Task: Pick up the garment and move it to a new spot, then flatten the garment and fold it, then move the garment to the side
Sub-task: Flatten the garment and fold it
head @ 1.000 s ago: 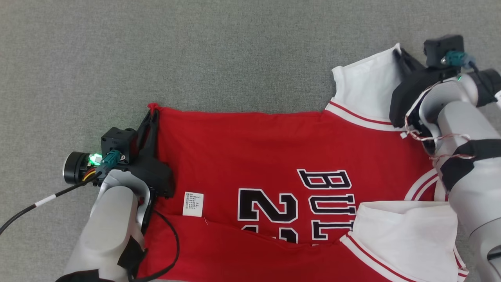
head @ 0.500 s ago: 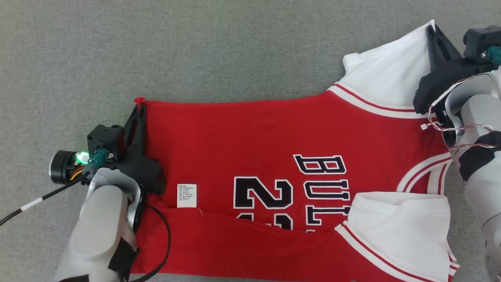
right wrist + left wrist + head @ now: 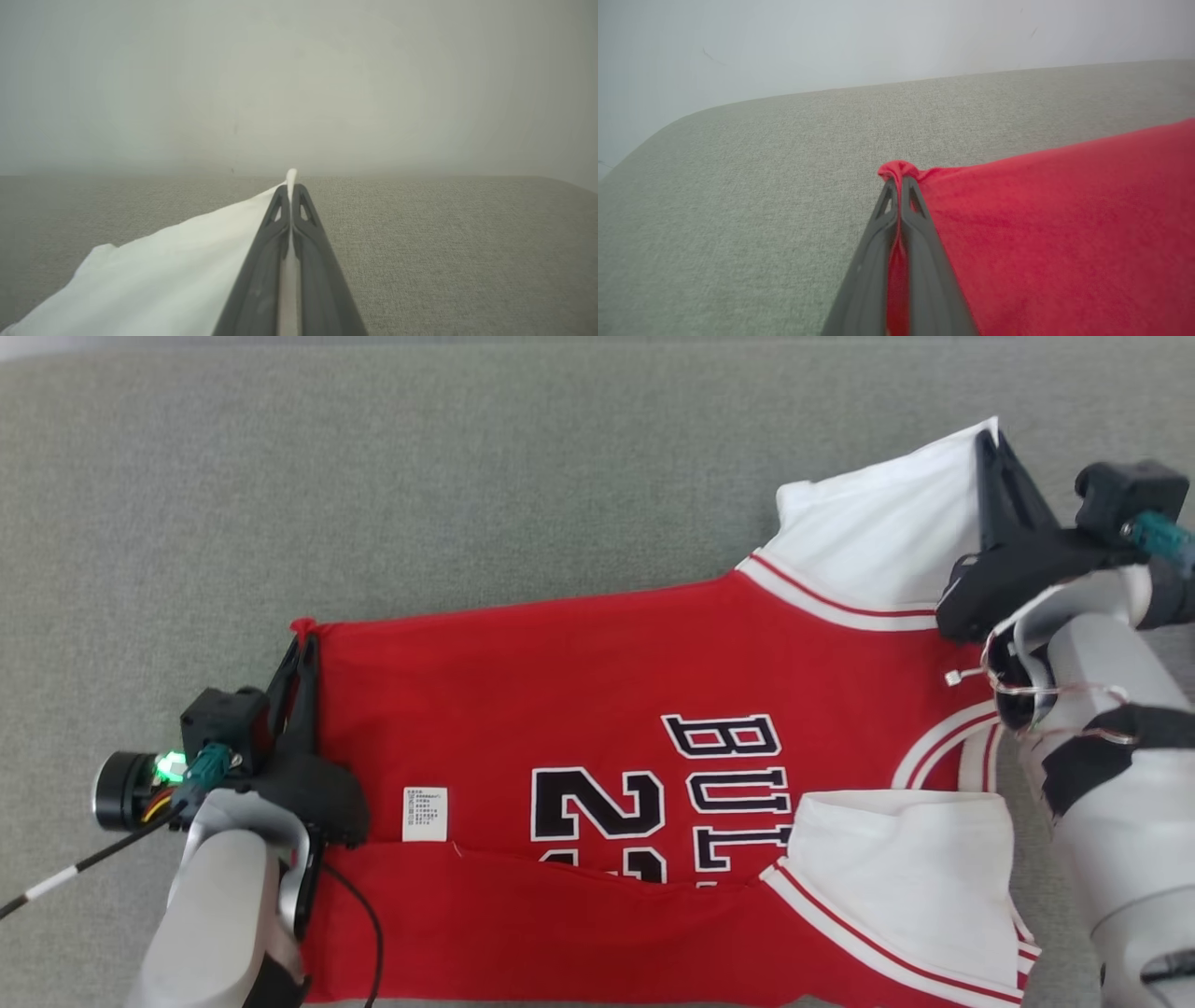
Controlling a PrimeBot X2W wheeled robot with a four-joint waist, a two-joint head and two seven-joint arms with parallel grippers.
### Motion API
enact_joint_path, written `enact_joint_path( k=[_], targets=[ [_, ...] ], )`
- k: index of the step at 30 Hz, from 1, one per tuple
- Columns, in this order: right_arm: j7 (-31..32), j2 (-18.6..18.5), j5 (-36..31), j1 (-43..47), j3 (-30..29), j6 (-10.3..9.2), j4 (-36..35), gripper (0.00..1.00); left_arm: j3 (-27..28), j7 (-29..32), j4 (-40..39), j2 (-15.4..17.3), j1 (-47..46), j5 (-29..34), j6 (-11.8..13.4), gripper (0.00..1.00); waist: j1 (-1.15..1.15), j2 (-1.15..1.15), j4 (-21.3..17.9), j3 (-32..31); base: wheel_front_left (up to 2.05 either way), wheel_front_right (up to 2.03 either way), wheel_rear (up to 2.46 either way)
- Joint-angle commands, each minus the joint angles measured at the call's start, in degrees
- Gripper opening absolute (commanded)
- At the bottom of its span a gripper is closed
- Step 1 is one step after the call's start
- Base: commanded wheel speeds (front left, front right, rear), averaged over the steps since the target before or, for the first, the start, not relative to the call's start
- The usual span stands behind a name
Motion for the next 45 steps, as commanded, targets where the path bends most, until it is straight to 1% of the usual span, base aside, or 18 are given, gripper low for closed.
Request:
enact_joint_path(
  k=[1,8,9,14,19,24,33,40,42,43,44,45],
  targets=[
    [-0.32,0.12,0.44,1.49,-0.33,-0.16,-1.5,0.0,0.42,-0.14,-0.17,0.51,1.34,0.01,0.03,0.0,0.0,0.0,-1.2,-1.56,0.0,0.0,0.0],
    [-0.31,0.83,1.95,13.8,-1.78,-0.16,-13.66,0.0,0.81,-0.14,-2.79,1.52,5.29,0.55,-0.63,0.0,0.0,0.0,-2.79,-4.92,0.0,0.0,0.0],
    [-0.3,1.25,2.49,17.75,-2.21,-0.16,-16.4,0.0,0.71,-0.14,-3.93,1.54,6.4,0.77,-0.88,0.0,0.0,0.0,-3.11,-5.83,0.0,0.0,0.0],
    [-0.3,2.91,3.12,26.28,-1.83,-0.16,-21.99,0.0,0.98,-0.14,-5.92,1.36,10.15,0.91,-0.93,0.0,0.0,0.0,-3.81,-7.49,0.0,0.0,0.0],
    [-0.31,4.97,4.21,32.48,-2.86,-0.16,-23.95,0.0,1.2,-0.14,-6.67,0.85,13.26,1.0,-1.18,0.0,0.0,0.0,-4.05,-8.91,0.0,0.0,0.0],
    [-0.31,6.78,4.6,36.19,-4.79,-0.16,-25.11,0.0,2.45,-0.14,-7.56,0.48,16.02,0.59,-0.9,0.0,0.0,0.0,-4.13,-10.32,0.0,0.0,0.0],
    [-0.32,8.8,4.51,39.77,-6.89,-0.16,-27.58,0.0,4.42,-0.14,-9.24,0.22,20.75,0.5,-0.86,0.0,0.0,0.0,-4.74,-12.28,0.0,0.0,0.0],
    [-0.31,9.62,3.65,42.06,-7.5,-0.16,-27.26,0.0,4.86,-0.14,-8.87,-0.33,22.23,1.16,-0.98,0.0,0.0,0.0,-5.04,-12.9,0.0,0.0,0.0],
    [-0.31,9.83,3.4,42.34,-7.36,-0.16,-26.91,0.0,5.09,-0.14,-8.5,-0.58,22.66,1.26,-1.04,0.3,0.0,0.0,-5.12,-12.88,0.0,0.0,0.0],
    [-0.31,9.92,3.36,42.57,-7.31,-0.16,-26.59,0.0,5.21,-0.14,-8.39,-0.75,22.82,1.32,-0.99,0.63,0.0,0.0,-5.12,-12.91,0.0,0.0,0.0],
    [-0.31,9.97,3.27,42.77,-7.28,-0.16,-26.46,0.0,5.3,-0.14,-8.46,-0.92,22.97,1.46,-0.9,1.0,0.0,0.0,-5.11,-12.95,0.0,0.0,0.0],
    [-0.31,9.98,3.23,43.04,-7.3,-0.16,-26.15,0.16,5.39,-0.14,-8.6,-1.09,23.34,1.62,-0.73,1.0,0.0,0.0,-5.09,-13.03,0.0,0.0,0.0]
  ],
)
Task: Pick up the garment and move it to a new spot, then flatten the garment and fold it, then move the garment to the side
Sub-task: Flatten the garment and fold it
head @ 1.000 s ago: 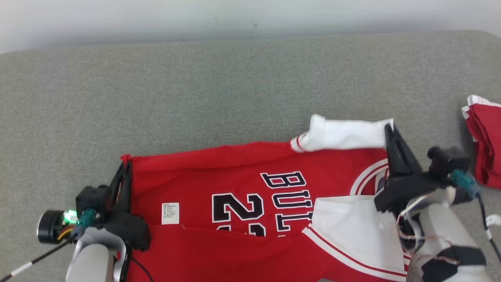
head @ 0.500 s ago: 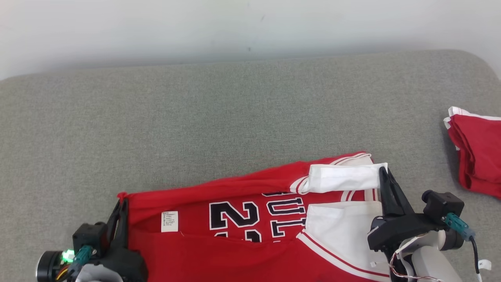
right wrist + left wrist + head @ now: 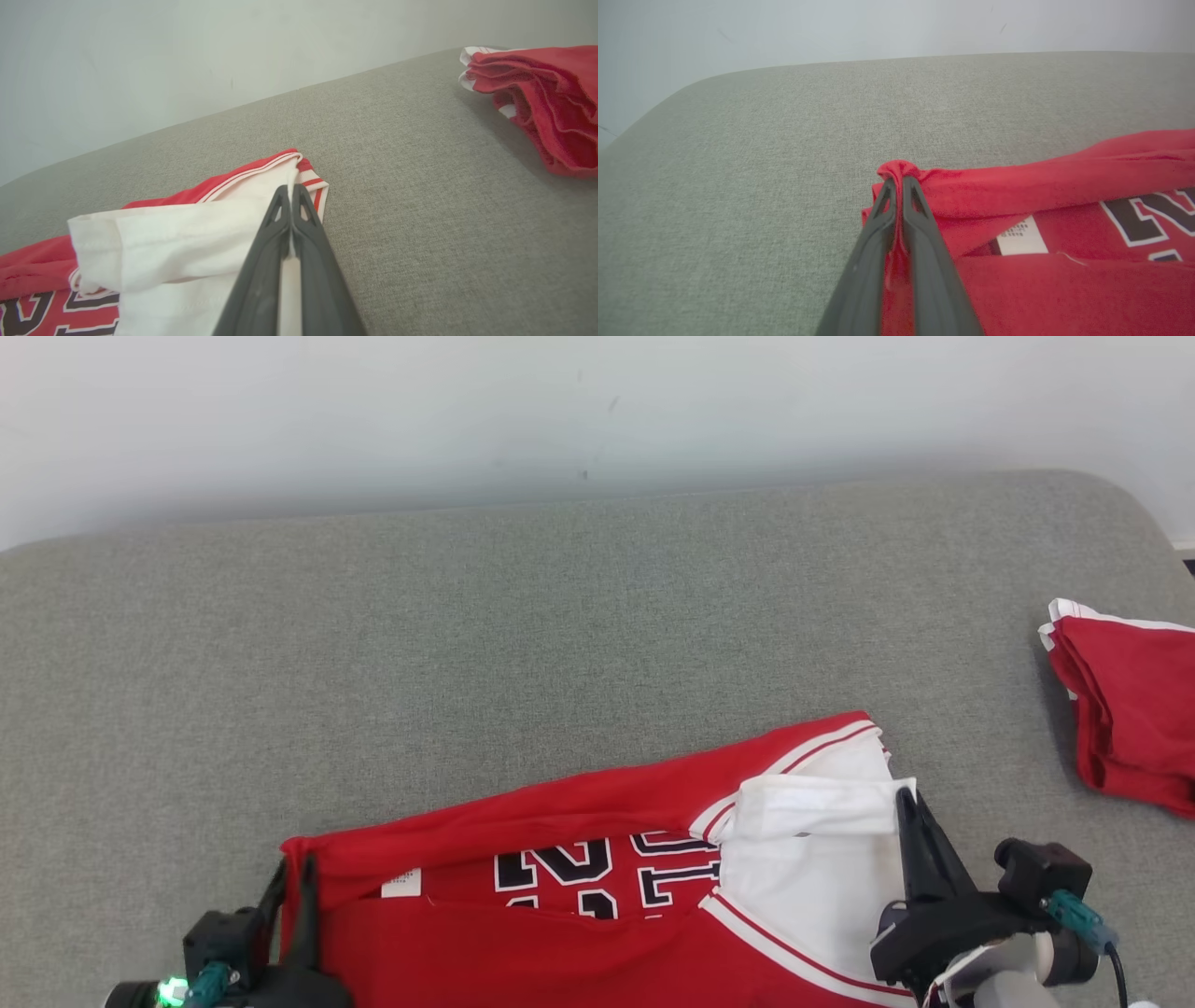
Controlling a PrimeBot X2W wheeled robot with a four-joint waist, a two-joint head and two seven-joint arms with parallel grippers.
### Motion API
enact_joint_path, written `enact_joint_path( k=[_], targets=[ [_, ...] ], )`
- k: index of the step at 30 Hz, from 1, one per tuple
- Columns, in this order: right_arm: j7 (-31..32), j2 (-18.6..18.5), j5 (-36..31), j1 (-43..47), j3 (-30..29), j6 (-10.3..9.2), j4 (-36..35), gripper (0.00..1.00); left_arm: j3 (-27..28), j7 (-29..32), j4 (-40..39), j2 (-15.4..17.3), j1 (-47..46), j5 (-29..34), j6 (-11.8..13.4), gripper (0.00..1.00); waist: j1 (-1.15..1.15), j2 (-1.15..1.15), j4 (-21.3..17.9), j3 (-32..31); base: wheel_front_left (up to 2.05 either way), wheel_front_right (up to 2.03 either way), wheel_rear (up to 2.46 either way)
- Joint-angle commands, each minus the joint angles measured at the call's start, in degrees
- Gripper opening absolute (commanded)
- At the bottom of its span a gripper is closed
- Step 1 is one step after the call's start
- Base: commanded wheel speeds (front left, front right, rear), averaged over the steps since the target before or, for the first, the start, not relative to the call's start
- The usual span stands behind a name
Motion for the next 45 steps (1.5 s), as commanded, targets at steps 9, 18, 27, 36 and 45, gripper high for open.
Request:
enact_joint_path(
  k=[9,18,27,36,45],
  targets=[
    [-0.22,0.81,-0.69,3.95,-3.23,-0.16,-2.3,1.0,2.63,-0.15,-6.35,-1.92,8.26,1.63,4.66,1.0,0.0,0.0,0.68,-2.55,0.0,0.0,0.0],
    [-0.23,2.15,-3.39,9.02,-3.93,-0.16,-8.05,1.0,4.07,-0.15,-10.92,-2.76,13.46,3.26,7.0,1.0,0.0,0.0,1.23,-6.14,0.0,0.0,0.0],
    [0.37,0.34,-5.27,6.89,2.73,-0.16,-4.26,1.0,3.69,-0.15,-11.84,-3.4,15.2,3.05,7.29,1.0,0.0,0.0,1.7,-6.58,0.0,0.0,0.0],
    [10.2,-7.86,-3.34,0.24,16.03,-0.16,-4.16,1.0,2.73,-0.15,-11.41,-3.84,14.21,2.08,7.48,1.0,0.0,0.0,2.25,-4.81,0.0,0.0,0.0],
    [17.84,-13.8,1.71,-1.51,23.78,-0.16,-6.34,0.82,2.0,-0.15,-11.33,-3.94,13.57,0.93,7.75,1.0,0.0,0.0,3.24,-3.72,0.0,0.0,0.0]
  ],
)
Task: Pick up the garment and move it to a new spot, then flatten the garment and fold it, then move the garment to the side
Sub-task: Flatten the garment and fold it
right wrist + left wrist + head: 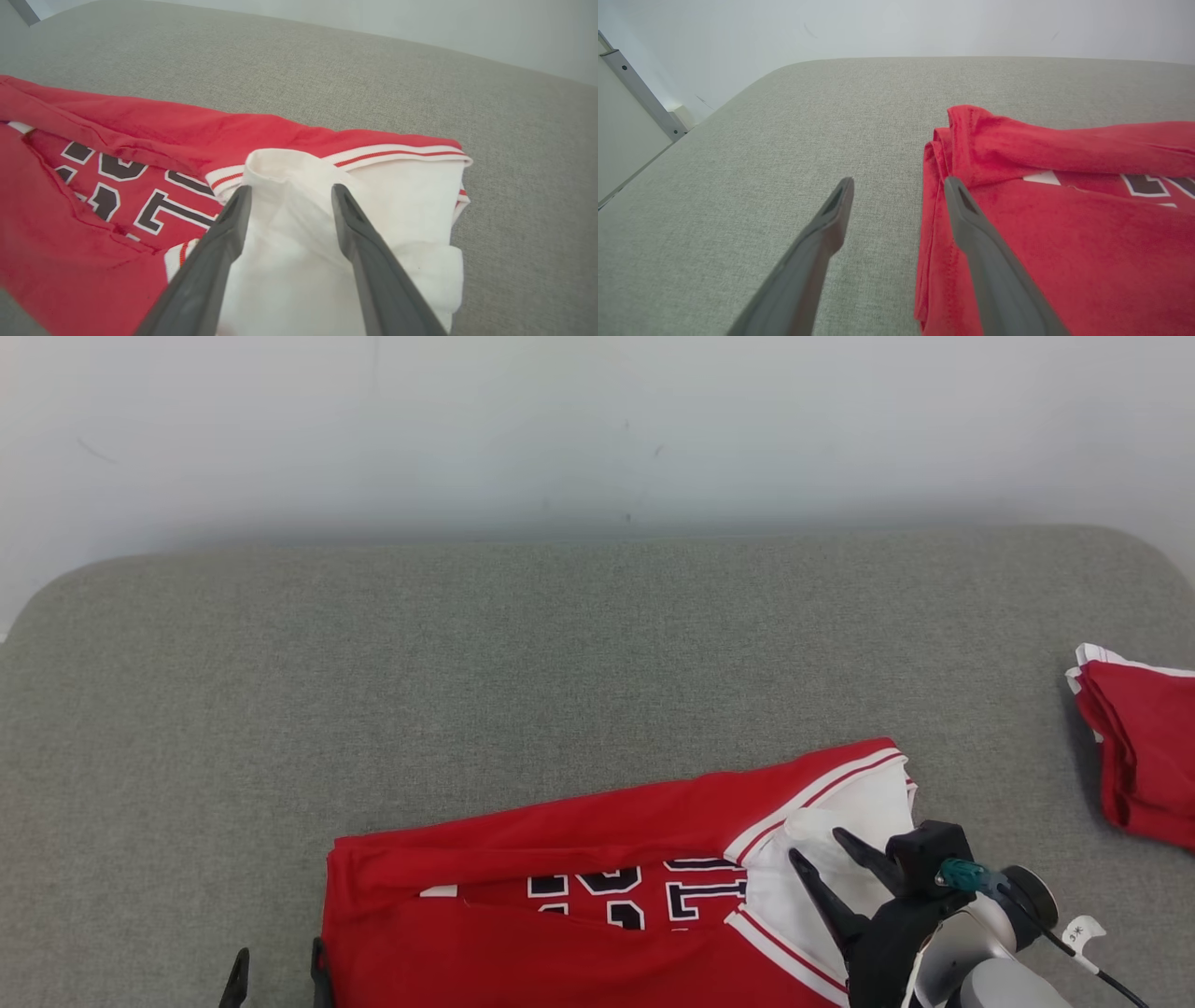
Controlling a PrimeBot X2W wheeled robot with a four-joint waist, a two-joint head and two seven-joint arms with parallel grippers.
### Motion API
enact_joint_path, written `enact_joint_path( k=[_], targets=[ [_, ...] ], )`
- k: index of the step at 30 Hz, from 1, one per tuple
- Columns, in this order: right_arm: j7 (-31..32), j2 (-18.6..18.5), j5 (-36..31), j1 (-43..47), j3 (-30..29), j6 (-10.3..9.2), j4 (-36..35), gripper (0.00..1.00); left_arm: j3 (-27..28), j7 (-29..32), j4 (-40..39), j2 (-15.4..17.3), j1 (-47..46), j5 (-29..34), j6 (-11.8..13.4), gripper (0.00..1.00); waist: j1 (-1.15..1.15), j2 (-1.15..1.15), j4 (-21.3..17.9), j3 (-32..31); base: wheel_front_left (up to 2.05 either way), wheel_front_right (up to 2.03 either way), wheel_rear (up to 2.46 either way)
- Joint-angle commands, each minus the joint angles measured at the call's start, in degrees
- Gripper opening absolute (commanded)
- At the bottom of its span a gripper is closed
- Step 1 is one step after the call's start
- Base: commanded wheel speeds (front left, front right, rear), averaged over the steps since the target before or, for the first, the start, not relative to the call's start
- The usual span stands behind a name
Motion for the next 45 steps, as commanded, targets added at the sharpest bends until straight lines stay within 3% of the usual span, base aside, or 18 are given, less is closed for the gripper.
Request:
enact_joint_path(
  k=[1,2,3,4,6,19,20,21,22,28,33,45],
  targets=[
    [0.26,-0.42,0.58,0.14,0.37,-0.16,-0.11,0.72,-0.01,-0.15,-0.15,-0.09,-0.11,-0.72,0.27,1.0,0.0,0.0,0.09,0.24,0.0,0.0,0.0],
    [0.32,-0.68,0.88,0.06,0.59,-0.16,-0.13,0.69,-0.08,-0.15,-0.24,-0.1,-0.16,-0.81,0.3,1.0,0.0,0.0,0.12,0.37,0.0,0.0,0.0],
    [0.59,-0.84,1.22,0.14,0.97,-0.16,0.07,0.46,-0.14,-0.15,-0.32,-0.1,-0.24,-0.73,0.33,1.0,0.0,0.0,0.16,0.49,0.0,0.0,0.0],
    [0.58,-0.91,1.34,0.19,1.22,-0.16,0.12,0.4,-0.13,-0.15,-0.37,-0.09,-0.33,-0.85,0.36,1.0,0.0,0.0,0.17,0.6,0.0,0.0,0.0],
    [0.17,-0.78,1.97,0.3,1.44,-0.16,0.28,0.0,-0.02,-0.15,-0.47,-0.1,-0.55,-0.89,0.35,1.0,0.0,0.0,0.09,0.82,0.0,0.0,0.0],
    [-8.39,3.08,2.27,8.38,0.57,-0.16,0.0,0.0,0.47,-0.15,-0.91,-0.1,1.5,-1.28,0.19,1.0,0.0,0.0,-3.51,-2.28,0.0,0.0,0.0],
    [-9.2,3.47,1.78,8.79,0.52,-0.16,0.08,0.18,0.45,-0.15,-0.85,-0.11,1.48,-1.36,0.11,1.0,0.0,0.0,-3.89,-2.41,0.0,0.0,0.0],
    [-10.13,4.02,1.54,9.25,0.33,-0.16,0.15,0.64,0.39,-0.15,-0.82,-0.12,1.56,-1.39,0.08,1.0,0.0,0.0,-4.3,-2.51,0.0,0.0,0.0],
    [-11.25,4.64,1.37,9.66,0.29,-0.16,0.06,1.0,0.29,-0.15,-0.8,-0.11,1.53,-1.45,0.09,1.0,0.0,0.0,-4.58,-2.54,0.0,0.0,0.0],
    [-15.92,5.91,-0.39,10.98,-0.91,-0.16,-0.37,1.0,0.16,-0.15,-0.91,-0.1,1.16,-1.63,0.26,1.0,0.0,0.0,-5.61,-2.57,0.0,0.0,0.0],
    [-17.73,6.62,-2.52,11.58,-5.69,-0.16,-1.58,1.0,0.2,-0.15,-1.17,-0.09,1.22,-1.4,0.25,1.0,0.0,0.0,-5.96,-2.38,0.0,0.0,0.0],
    [-16.06,6.98,-6.03,7.28,-15.47,-0.16,-0.29,1.0,-0.55,-0.15,-1.03,-0.1,0.09,-1.25,-0.02,1.0,0.0,0.0,-4.71,-0.52,0.0,0.0,0.0]
  ],
)
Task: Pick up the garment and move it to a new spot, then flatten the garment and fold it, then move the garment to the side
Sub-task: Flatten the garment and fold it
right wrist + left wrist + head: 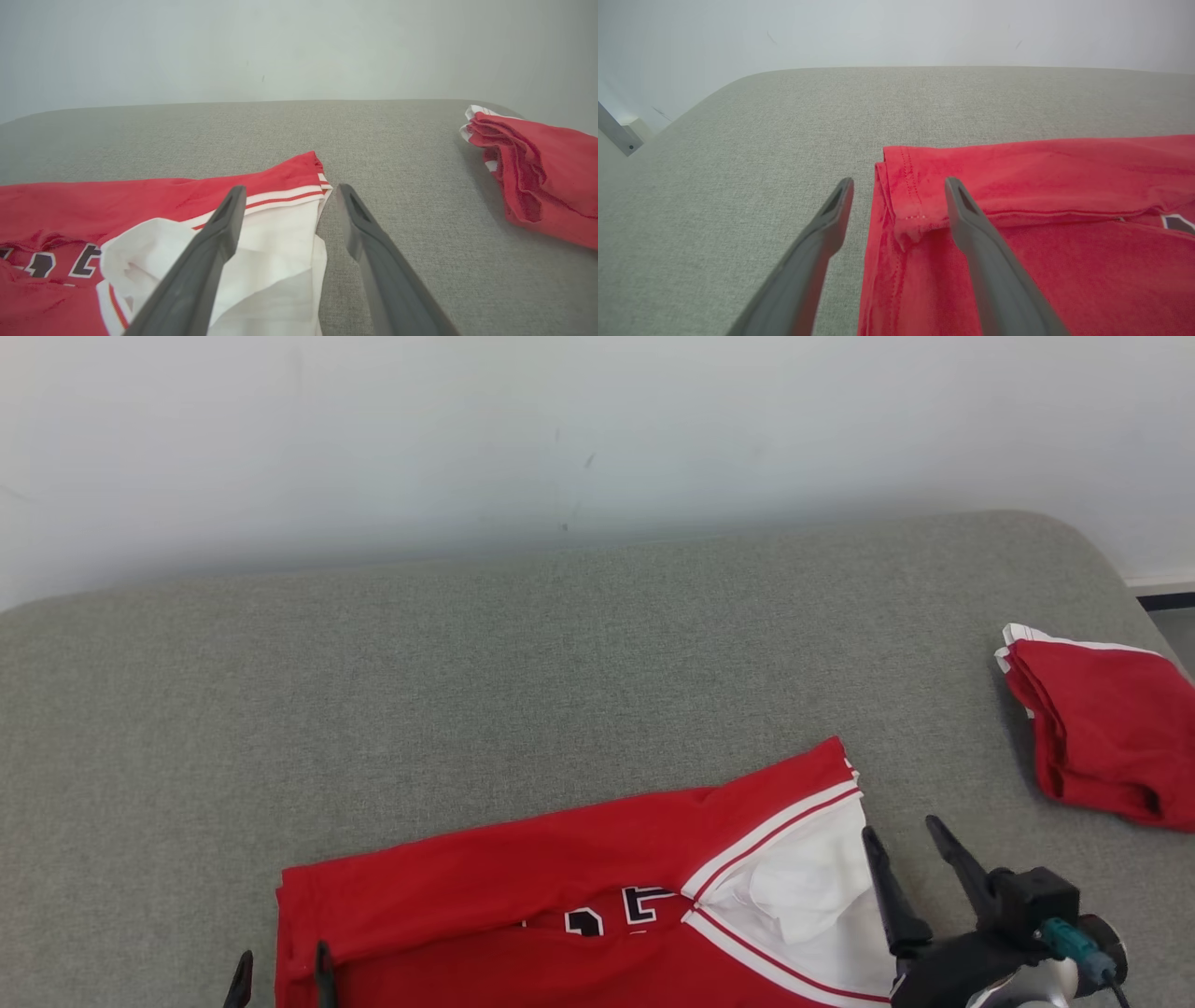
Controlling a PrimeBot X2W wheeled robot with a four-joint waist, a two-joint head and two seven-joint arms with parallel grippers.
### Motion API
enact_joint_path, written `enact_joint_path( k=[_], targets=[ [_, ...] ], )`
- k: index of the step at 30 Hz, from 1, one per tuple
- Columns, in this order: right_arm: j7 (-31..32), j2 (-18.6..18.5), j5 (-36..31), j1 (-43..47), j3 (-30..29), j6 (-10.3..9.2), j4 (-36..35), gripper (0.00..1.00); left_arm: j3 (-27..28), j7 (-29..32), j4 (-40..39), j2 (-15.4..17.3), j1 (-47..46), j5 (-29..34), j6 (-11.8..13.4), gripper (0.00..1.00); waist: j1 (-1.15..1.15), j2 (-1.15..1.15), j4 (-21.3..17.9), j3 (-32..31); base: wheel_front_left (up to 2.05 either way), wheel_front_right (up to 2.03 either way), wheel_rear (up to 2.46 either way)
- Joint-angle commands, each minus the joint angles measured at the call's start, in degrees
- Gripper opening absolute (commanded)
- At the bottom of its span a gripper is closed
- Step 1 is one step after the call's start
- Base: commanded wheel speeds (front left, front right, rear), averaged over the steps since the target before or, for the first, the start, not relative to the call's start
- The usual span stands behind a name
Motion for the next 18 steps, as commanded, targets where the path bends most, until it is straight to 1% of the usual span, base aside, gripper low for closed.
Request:
enact_joint_path(
  k=[1,5,7,11,14,18],
  targets=[
    [0.23,0.3,0.09,-1.08,-1.7,-0.16,0.62,1.0,-0.1,-0.15,-0.06,-0.05,-0.6,0.1,0.12,1.0,0.0,0.0,0.2,0.36,0.0,0.0,0.0],
    [2.09,0.72,-0.38,-2.94,-4.51,-0.16,2.85,1.0,-0.41,-0.15,0.19,-0.05,-0.9,0.09,0.19,1.0,0.0,0.0,0.29,0.82,0.0,0.0,0.0],
    [2.56,1.15,0.42,-4.31,-5.58,-0.16,4.19,1.0,-0.65,-0.15,0.34,-0.05,-1.03,0.18,-0.04,1.0,0.0,0.0,0.38,1.1,0.0,0.0,0.0],
    [3.79,1.64,-0.17,-6.55,-6.36,-0.16,7.7,1.0,-1.3,-0.15,0.67,-0.05,-1.77,0.33,-0.23,1.0,0.0,0.0,0.53,1.64,0.0,0.0,0.0],
    [5.64,2.12,0.12,-8.09,-5.65,-0.16,11.07,1.0,-1.91,-0.15,0.89,-0.05,-2.2,0.45,-0.24,1.0,0.0,0.0,0.91,2.11,0.0,0.0,0.0],
    [6.96,1.85,1.42,-8.5,-4.23,-0.16,14.24,1.0,-2.51,-0.15,1.18,-0.04,-2.58,0.55,-0.23,1.0,0.0,0.0,1.62,2.43,0.0,0.0,0.0]
  ],
)
